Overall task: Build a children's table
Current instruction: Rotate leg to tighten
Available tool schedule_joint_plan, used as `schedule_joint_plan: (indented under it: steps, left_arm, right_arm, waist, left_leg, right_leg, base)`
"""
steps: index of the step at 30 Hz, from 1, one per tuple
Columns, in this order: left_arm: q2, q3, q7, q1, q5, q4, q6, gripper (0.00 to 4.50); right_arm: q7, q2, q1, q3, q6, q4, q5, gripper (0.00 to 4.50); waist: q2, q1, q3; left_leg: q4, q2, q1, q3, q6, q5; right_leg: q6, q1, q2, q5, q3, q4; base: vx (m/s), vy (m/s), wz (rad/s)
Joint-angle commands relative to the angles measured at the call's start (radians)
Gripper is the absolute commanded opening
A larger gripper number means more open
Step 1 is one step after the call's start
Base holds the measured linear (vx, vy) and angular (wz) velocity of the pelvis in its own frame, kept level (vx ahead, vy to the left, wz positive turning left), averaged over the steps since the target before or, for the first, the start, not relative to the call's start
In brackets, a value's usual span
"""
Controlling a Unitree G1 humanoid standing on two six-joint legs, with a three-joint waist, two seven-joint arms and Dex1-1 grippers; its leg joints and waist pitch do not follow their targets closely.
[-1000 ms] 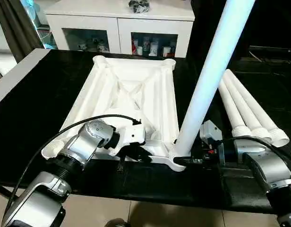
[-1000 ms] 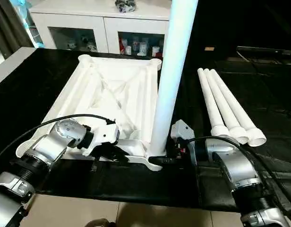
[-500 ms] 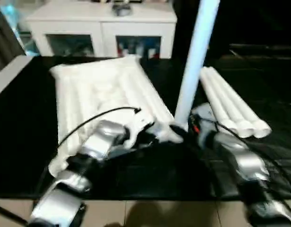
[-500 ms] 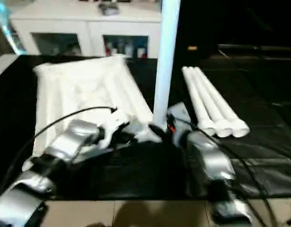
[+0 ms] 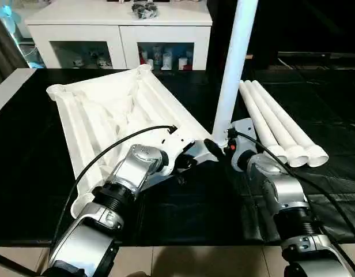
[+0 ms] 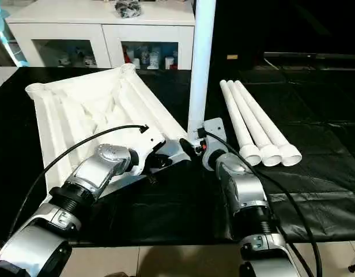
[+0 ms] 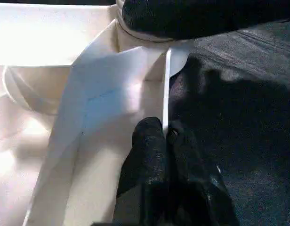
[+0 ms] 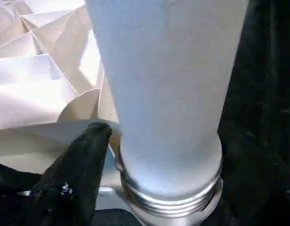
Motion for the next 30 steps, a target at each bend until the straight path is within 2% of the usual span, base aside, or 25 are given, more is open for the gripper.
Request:
schedule_joint_plan:
  steps: [1, 2, 3, 4, 6, 9, 12, 15, 17, 20, 21, 25, 27, 30]
  left_arm:
    - [0.008, 0.004, 0.009, -0.040, -0.006, -0.042, -0.053, 0.00]
    - [0.028, -0.003, -0.009, -0.035, -0.002, -0.041, -0.072, 0.00]
    - [0.039, -0.004, -0.020, -0.033, -0.003, -0.040, -0.075, 0.00]
    - [0.051, -0.004, -0.031, -0.030, -0.005, -0.038, -0.076, 0.00]
    - [0.073, -0.009, -0.056, -0.027, -0.003, -0.035, -0.095, 0.00]
    - [0.093, -0.009, -0.084, -0.023, -0.001, -0.031, -0.106, 0.00]
    - [0.162, -0.034, -0.204, -0.012, 0.007, -0.020, -0.171, 0.00]
    - [0.182, -0.045, -0.256, -0.009, 0.003, -0.014, -0.204, 0.00]
    - [0.204, -0.062, -0.312, -0.007, -0.001, -0.002, -0.269, 0.00]
    - [0.228, -0.080, -0.392, 0.002, -0.016, -0.010, -0.316, 0.00]
    - [0.237, -0.088, -0.421, 0.007, -0.019, -0.015, -0.334, 0.00]
    - [0.260, -0.126, -0.490, 0.017, -0.010, -0.032, -0.374, 0.00]
    - [0.260, -0.126, -0.490, 0.017, -0.010, -0.032, -0.374, 0.00]
    - [0.260, -0.126, -0.490, 0.017, -0.010, -0.032, -0.374, 0.00]
  right_arm:
    - [0.077, 0.029, 0.048, 0.067, 0.018, -0.008, 0.035, 3.92]
    - [0.095, 0.003, 0.066, 0.060, 0.010, -0.032, 0.042, 4.10]
    - [0.112, -0.015, 0.078, 0.054, 0.007, -0.049, 0.048, 4.10]
    - [0.131, -0.036, 0.091, 0.047, 0.005, -0.067, 0.055, 4.30]
    - [0.175, -0.074, 0.113, 0.038, 0.000, -0.101, 0.067, 4.43]
    - [0.233, -0.116, 0.134, 0.029, -0.013, -0.131, 0.078, 4.47]
    - [0.420, -0.256, 0.179, 0.012, -0.054, -0.200, 0.107, 4.47]
    - [0.476, -0.299, 0.182, 0.013, -0.072, -0.209, 0.110, 4.47]
    - [0.552, -0.343, 0.180, 0.023, -0.090, -0.213, 0.121, 4.47]
    - [0.620, -0.378, 0.174, 0.044, -0.099, -0.217, 0.128, 4.47]
    - [0.643, -0.388, 0.172, 0.053, -0.100, -0.219, 0.129, 4.47]
    - [0.728, -0.408, 0.164, 0.105, -0.126, -0.222, 0.120, 4.47]
    - [0.728, -0.408, 0.164, 0.105, -0.126, -0.222, 0.120, 4.47]
    - [0.728, -0.408, 0.164, 0.105, -0.126, -0.222, 0.120, 4.47]
  waist:
    - [0.002, 0.008, -0.059]
    - [-0.002, 0.007, -0.059]
    - [0.000, 0.011, -0.061]
    - [0.001, 0.010, -0.062]
    - [-0.002, 0.009, -0.064]
    - [-0.002, 0.015, -0.063]
    - [-0.002, 0.024, -0.066]
    - [-0.002, 0.028, -0.066]
    - [-0.003, 0.034, -0.065]
    - [-0.002, 0.040, -0.067]
    - [-0.002, 0.050, -0.067]
    - [0.000, 0.067, -0.066]
    - [0.000, 0.076, -0.066]
    - [-0.003, 0.079, -0.066]
  left_leg:
    - [-0.075, 0.070, 0.020, -0.036, 0.027, -0.268]
    - [-0.076, 0.069, 0.018, -0.035, 0.029, -0.263]
    - [-0.075, 0.070, 0.019, -0.036, 0.031, -0.258]
    - [-0.074, 0.069, 0.016, -0.035, 0.038, -0.243]
    - [-0.070, 0.068, 0.010, -0.034, 0.056, -0.210]
    - [-0.064, 0.067, 0.013, -0.031, 0.072, -0.205]
    - [-0.062, 0.070, 0.010, -0.031, 0.086, -0.185]
    - [-0.060, 0.072, 0.010, -0.030, 0.096, -0.168]
    - [-0.057, 0.070, 0.009, -0.028, 0.104, -0.172]
    - [-0.056, 0.073, 0.011, -0.029, 0.106, -0.171]
    - [-0.056, 0.076, 0.011, -0.028, 0.108, -0.165]
    - [-0.056, 0.080, 0.016, -0.027, 0.099, -0.184]
    - [-0.058, 0.083, 0.018, -0.028, 0.087, -0.197]
    - [-0.059, 0.081, 0.016, -0.029, 0.077, -0.201]
  right_leg:
    - [-0.181, 0.043, -0.106, -0.230, 0.057, -0.090]
    - [-0.180, 0.044, -0.105, -0.217, 0.058, -0.088]
    - [-0.179, 0.044, -0.105, -0.207, 0.057, -0.087]
    - [-0.185, 0.046, -0.104, -0.172, 0.057, -0.083]
    - [-0.200, 0.049, -0.105, -0.114, 0.056, -0.077]
    - [-0.199, 0.049, -0.107, -0.129, 0.056, -0.082]
    - [-0.192, 0.050, -0.103, -0.114, 0.054, -0.079]
    - [-0.201, 0.045, -0.101, -0.078, 0.054, -0.072]
    - [-0.208, 0.045, -0.105, -0.105, 0.052, -0.075]
    - [-0.215, 0.043, -0.104, -0.112, 0.050, -0.075]
    - [-0.216, 0.043, -0.103, -0.111, 0.051, -0.072]
    - [-0.215, 0.036, -0.105, -0.125, 0.052, -0.071]
    - [-0.213, 0.034, -0.107, -0.148, 0.053, -0.071]
    - [-0.211, 0.036, -0.108, -0.151, 0.053, -0.070]
  base:
    - [0.000, 0.000, 0.00]
    - [0.000, 0.000, 0.00]
    - [0.000, 0.000, 0.00]
    - [0.000, 0.000, 0.00]
    - [0.000, 0.000, 0.00]
    - [0.000, 0.000, 0.00]
    - [0.000, 0.000, 0.00]
    - [0.000, 0.000, 0.00]
    - [0.000, 0.000, 0.00]
    - [0.000, 0.000, 0.00]
    - [0.000, 0.000, 0.00]
    - [0.000, 0.000, 0.00]
    - [0.000, 0.000, 0.00]
    - [0.000, 0.000, 0.00]
